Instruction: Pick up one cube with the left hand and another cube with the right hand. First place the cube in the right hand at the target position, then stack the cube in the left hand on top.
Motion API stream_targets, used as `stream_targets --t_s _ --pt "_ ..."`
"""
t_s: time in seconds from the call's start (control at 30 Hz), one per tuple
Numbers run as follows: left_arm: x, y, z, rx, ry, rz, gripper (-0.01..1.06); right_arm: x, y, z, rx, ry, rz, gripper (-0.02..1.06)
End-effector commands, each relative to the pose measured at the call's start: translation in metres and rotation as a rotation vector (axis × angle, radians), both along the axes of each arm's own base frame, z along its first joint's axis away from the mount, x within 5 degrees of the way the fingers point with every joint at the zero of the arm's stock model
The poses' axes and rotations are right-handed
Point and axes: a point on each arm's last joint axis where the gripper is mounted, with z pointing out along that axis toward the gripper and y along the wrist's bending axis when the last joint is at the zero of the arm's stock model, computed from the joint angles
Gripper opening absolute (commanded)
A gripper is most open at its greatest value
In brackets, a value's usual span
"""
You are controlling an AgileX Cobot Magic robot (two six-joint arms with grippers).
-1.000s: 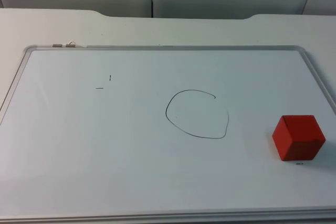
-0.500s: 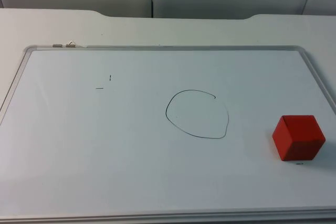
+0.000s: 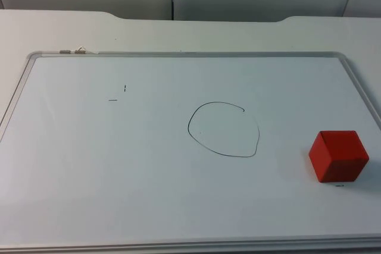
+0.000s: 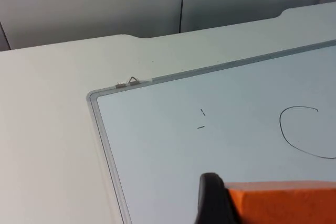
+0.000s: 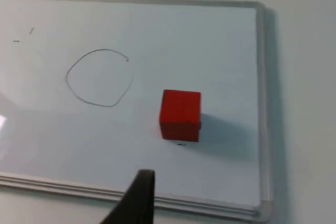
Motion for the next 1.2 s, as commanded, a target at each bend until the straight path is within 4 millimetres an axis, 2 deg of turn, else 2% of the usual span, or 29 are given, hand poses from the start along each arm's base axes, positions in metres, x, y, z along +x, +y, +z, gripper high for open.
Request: stream_targets --t_s 0.0,0.03,0.1,0.13,0.23,0.27,0.33,0.43,0.47,0.6,0.67,0.73,0.77,0.9,0.93,1.03,1.17 --pt "0.000 0.000 0.000 -0.002 -0.015 -0.001 0.22 0.016 0.005 0.005 0.021 0.016 0.035 1.00" --pt "0.000 0.000 0.000 -0.002 -0.015 -0.001 0.22 0.020 0.006 0.006 0.026 0.029 0.040 1.00" --pt "0.000 0.000 0.000 -0.002 -0.015 -0.001 0.22 0.045 0.008 0.008 0.045 0.083 0.040 1.00" --pt "0.000 0.000 0.000 -0.002 -0.015 -0.001 0.22 0.045 0.008 0.008 0.045 0.083 0.040 1.00" --pt "0.000 0.000 0.000 -0.002 -0.015 -0.001 0.22 0.075 0.009 0.009 0.028 0.173 0.043 1.00" --pt "0.000 0.000 0.000 -0.002 -0.015 -0.001 0.22 0.075 0.009 0.009 0.028 0.173 0.043 1.00" --pt "0.000 0.000 0.000 -0.002 -0.015 -0.001 0.22 0.098 0.012 0.009 0.039 0.242 0.045 1.00" --pt "0.000 0.000 0.000 -0.002 -0.015 -0.001 0.22 0.138 0.014 0.004 0.042 0.349 0.034 1.00" --pt "0.000 0.000 0.000 -0.002 -0.015 -0.001 0.22 0.138 0.014 0.004 0.042 0.349 0.034 1.00" --pt "-0.001 0.000 0.000 -0.001 -0.013 -0.001 0.22 0.177 0.024 -0.016 0.062 0.473 0.025 1.00" --pt "-0.001 0.000 0.000 -0.001 -0.013 -0.001 0.22 0.183 0.029 -0.021 0.061 0.491 0.026 1.00" --pt "-0.001 0.000 -0.001 0.000 -0.011 -0.001 0.22 0.198 0.048 -0.040 0.043 0.528 0.031 1.00" --pt "-0.001 0.000 -0.001 0.000 -0.011 -0.001 0.22 0.198 0.048 -0.040 0.043 0.528 0.031 1.00" --pt "-0.001 0.000 -0.001 -0.001 -0.007 -0.002 0.22 0.212 0.071 -0.069 -0.025 0.570 -0.032 1.00" --pt "-0.001 0.000 -0.001 -0.001 -0.007 -0.002 0.22 0.212 0.071 -0.069 -0.025 0.570 -0.032 1.00" --pt "-0.001 0.000 -0.001 -0.003 -0.006 -0.003 0.22 0.221 0.076 -0.085 -0.092 0.568 -0.099 1.00" --pt "-0.001 0.000 -0.001 -0.003 -0.006 -0.003 0.22 0.231 0.081 -0.102 -0.098 0.569 -0.102 1.00"
